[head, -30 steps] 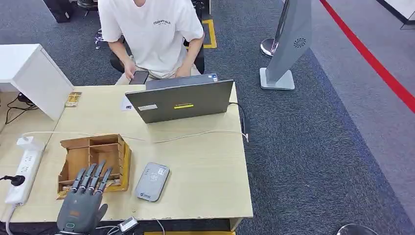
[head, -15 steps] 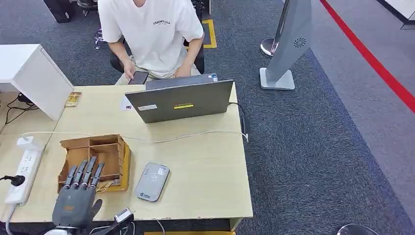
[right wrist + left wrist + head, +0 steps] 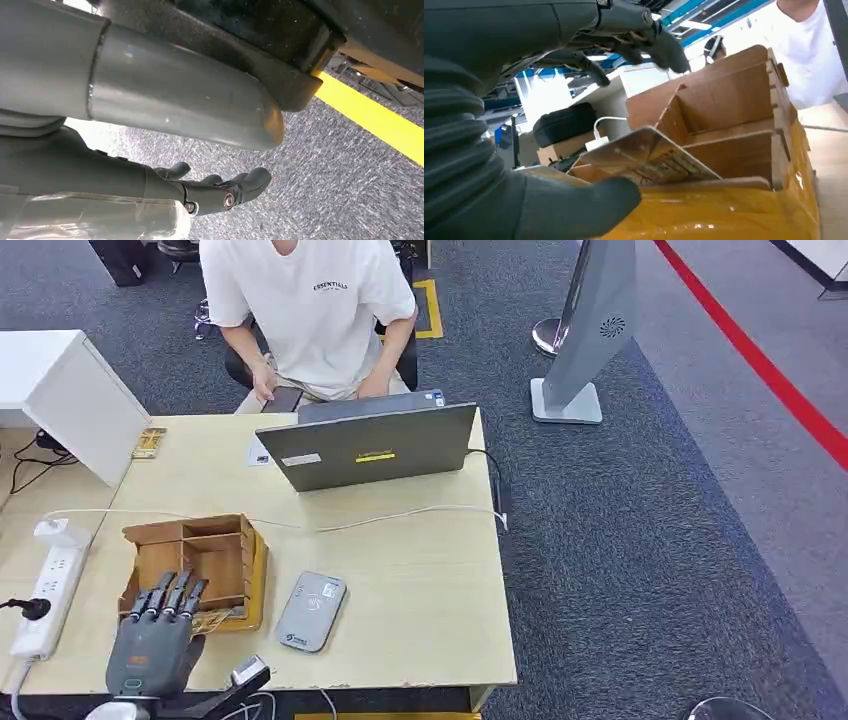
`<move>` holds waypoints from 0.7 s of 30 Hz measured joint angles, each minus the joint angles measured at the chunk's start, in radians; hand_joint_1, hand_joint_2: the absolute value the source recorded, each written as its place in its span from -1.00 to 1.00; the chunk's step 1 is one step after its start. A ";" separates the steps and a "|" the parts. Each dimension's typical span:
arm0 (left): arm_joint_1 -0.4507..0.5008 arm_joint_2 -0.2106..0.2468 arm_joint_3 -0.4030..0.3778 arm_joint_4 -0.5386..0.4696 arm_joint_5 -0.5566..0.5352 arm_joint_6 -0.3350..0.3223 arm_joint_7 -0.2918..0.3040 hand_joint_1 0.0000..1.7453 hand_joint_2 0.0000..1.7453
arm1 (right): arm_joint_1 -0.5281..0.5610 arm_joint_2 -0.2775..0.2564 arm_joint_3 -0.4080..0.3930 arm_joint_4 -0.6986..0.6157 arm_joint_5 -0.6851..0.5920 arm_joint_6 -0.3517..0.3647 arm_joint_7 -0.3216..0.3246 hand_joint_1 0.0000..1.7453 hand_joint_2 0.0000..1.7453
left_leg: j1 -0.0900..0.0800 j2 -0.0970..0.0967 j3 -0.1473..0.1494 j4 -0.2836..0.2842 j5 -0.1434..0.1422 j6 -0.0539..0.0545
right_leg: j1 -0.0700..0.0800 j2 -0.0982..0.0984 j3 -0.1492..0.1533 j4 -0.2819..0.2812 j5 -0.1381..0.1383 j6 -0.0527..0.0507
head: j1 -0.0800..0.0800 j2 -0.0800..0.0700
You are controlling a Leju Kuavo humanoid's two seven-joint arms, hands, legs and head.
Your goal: Pass the card to the sensor for recognition and then transmit it.
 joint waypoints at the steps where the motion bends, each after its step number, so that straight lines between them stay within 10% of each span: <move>1: 0.000 -0.002 0.002 0.005 0.000 0.000 -0.002 1.00 1.00 | 0.000 0.000 0.000 0.000 0.000 0.000 0.000 -1.00 -1.00 | 0.000 0.000 0.000 0.000 0.000 0.000 | 0.000 0.000 0.000 0.000 0.000 0.000 | 0.000 0.000; 21: -0.001 -0.008 0.011 0.023 0.003 -0.003 -0.002 1.00 1.00 | 0.000 0.000 0.000 0.000 0.003 0.001 0.000 -1.00 -1.00 | 0.000 0.000 0.000 0.000 0.000 0.000 | 0.000 0.000 0.000 0.000 0.000 0.000 | 0.000 0.000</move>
